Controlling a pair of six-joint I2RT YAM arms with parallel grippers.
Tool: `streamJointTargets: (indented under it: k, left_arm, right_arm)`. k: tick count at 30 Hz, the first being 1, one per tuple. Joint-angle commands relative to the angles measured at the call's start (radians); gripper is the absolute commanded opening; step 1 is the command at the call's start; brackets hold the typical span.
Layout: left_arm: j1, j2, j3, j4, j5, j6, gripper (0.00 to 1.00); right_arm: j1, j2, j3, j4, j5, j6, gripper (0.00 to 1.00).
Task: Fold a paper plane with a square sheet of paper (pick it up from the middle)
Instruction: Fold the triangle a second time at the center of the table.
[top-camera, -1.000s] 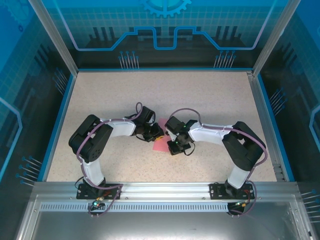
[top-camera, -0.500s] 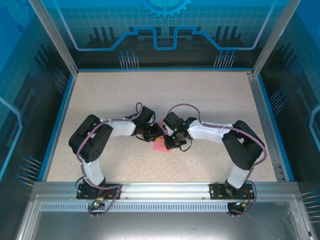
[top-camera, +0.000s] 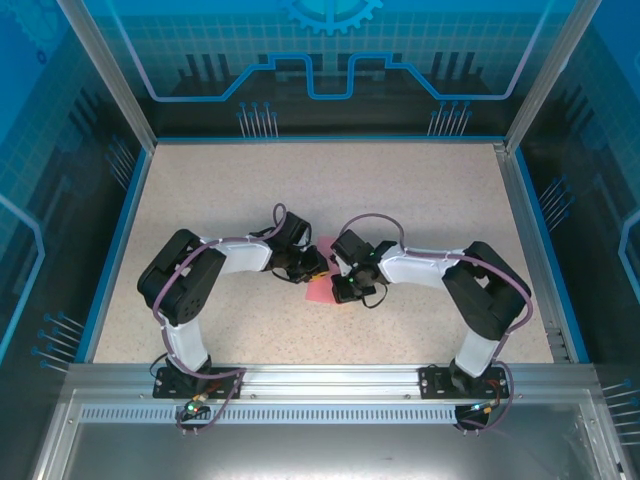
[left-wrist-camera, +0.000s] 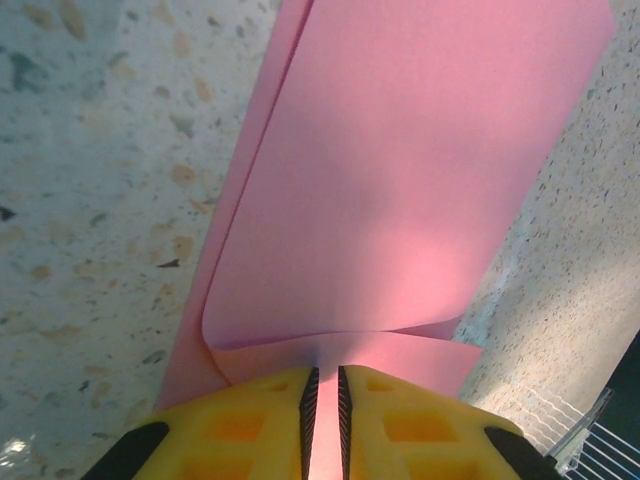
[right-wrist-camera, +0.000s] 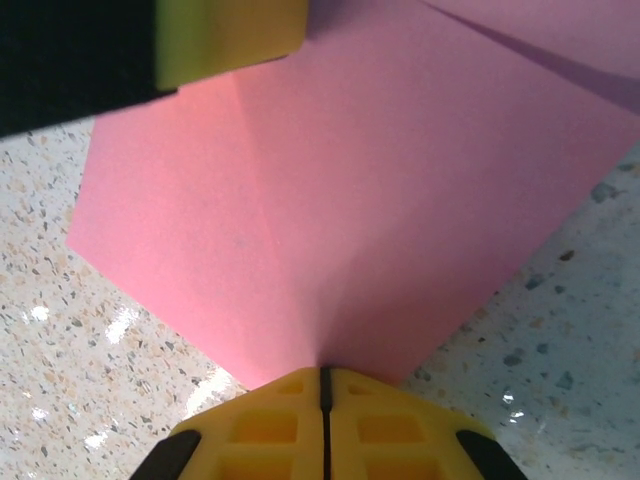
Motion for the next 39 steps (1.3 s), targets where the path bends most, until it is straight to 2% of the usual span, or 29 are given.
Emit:
streamJointTargets:
  k: [1,7,15,23,26,32,39]
  left_arm:
    - [-0.008,-0.01,-0.01,-0.057,0.018,0.045,0.19]
    - [-0.025,-0.076,-0.058,0.053,0.098,0.013,0.19]
    - [-0.08,-0.086,-0.085,0.073,0.093,-0.025,0.18]
    - [-0.095,-0.057,-0.129,0.093,0.08,-0.046,0.18]
    - [-0.097,-0.043,-0.128,0.098,0.061,-0.049,0.18]
    - [-0.089,-0.048,-0.107,0.034,-0.06,-0.023,0.17]
    - [-0.033,-0.04,-0.062,0.023,-0.065,0.021,0.18]
  right_arm:
    - [-0.007,0.029,-0.053,-0.058,-0.006,0.029,0.06]
    - [-0.009,0.035,-0.061,-0.039,-0.013,0.045,0.06]
    - [-0.011,0.037,-0.061,-0.037,-0.014,0.045,0.06]
    - [-0.011,0.039,-0.061,-0.039,-0.015,0.048,0.06]
    - [-0.012,0.044,-0.061,-0.042,-0.015,0.047,0.06]
    - [-0.007,0.067,-0.086,-0.092,0.024,0.02,0.06]
    - [-0.006,0.11,-0.102,-0.14,0.061,0.0,0.06]
